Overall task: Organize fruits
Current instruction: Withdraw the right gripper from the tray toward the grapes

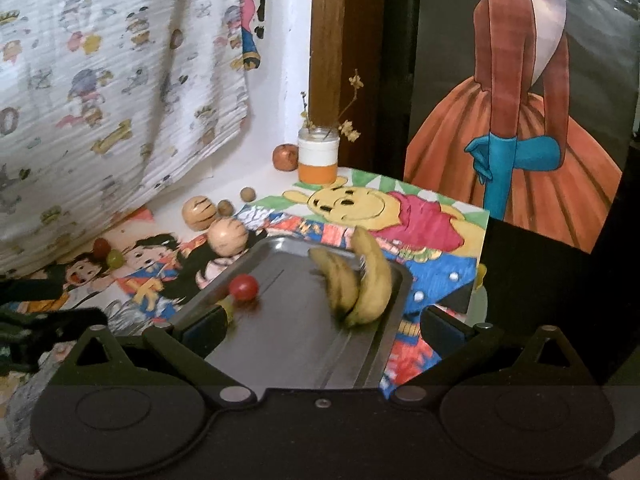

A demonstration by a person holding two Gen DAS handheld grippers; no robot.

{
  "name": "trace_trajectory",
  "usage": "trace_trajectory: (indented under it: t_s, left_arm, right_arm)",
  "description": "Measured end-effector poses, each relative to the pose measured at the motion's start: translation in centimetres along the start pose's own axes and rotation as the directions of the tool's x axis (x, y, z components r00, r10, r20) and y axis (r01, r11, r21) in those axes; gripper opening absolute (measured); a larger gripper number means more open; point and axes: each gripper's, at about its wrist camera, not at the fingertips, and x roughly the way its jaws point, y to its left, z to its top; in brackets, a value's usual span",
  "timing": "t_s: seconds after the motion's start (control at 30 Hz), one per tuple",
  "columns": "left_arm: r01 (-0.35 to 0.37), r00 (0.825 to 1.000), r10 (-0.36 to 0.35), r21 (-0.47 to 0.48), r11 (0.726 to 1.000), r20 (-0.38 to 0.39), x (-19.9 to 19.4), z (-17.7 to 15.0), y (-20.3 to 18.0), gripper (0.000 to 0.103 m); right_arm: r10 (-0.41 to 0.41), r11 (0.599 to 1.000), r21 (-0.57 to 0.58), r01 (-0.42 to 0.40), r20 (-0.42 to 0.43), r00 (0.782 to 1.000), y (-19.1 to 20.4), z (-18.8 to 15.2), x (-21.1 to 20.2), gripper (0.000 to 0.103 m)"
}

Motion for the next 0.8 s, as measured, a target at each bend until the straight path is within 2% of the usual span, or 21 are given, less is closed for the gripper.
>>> trace_trajectory:
  t_s: [0.37, 0.6, 0.8]
  left_arm:
    - [-0.096, 0.989, 0.090, -0.045, 0.994, -0.118, -1.5, -1.2, 3.2, 0.103]
    - [-0.152, 0.977, 0.142, -0.052, 0.987, -0.161, -2.9, -2.2, 5.3, 0.103]
    - [-0.191, 0.967, 0.177, -0.058, 0.980, -0.185, -3.5, -2.6, 6.8, 0.103]
  right_arm:
    - [0.024, 0.999, 0.038, -0.021, -0.102, 0.995, 3.7, -3.4, -2.1, 0.102]
    - [0.051, 0.997, 0.072, -0.038, -0.176, 0.983, 6.3, -5.2, -2.8, 0.102]
    - [0.106, 0.992, 0.085, -0.089, -0.223, 0.969, 8.3, -5.9, -2.1, 0.102]
